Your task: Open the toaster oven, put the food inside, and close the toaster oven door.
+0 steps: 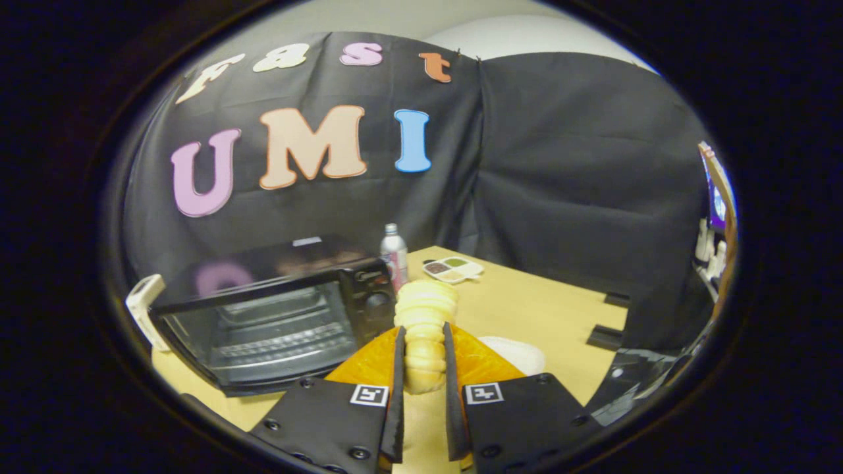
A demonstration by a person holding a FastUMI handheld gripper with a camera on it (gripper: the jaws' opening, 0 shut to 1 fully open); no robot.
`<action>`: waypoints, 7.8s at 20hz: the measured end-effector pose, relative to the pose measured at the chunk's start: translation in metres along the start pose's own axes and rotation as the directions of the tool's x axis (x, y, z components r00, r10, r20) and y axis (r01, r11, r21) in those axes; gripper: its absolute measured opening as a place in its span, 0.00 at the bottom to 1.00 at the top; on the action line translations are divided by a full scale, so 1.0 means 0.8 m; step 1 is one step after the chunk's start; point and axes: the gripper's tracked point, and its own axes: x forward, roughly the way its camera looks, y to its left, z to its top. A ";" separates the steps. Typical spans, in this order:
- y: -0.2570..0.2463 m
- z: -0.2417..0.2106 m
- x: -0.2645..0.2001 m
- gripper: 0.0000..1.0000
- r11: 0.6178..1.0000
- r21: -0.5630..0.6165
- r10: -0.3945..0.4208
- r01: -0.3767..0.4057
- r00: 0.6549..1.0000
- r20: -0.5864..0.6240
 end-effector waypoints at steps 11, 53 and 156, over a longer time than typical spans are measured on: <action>0.117 -0.048 -0.004 0.28 0.946 0.297 0.167 -0.128 0.980 -0.110; 0.185 -0.058 0.028 0.99 0.772 0.530 0.396 -0.350 0.918 0.030; 0.208 0.078 -0.072 1.00 0.869 -0.077 0.492 -0.488 0.840 0.228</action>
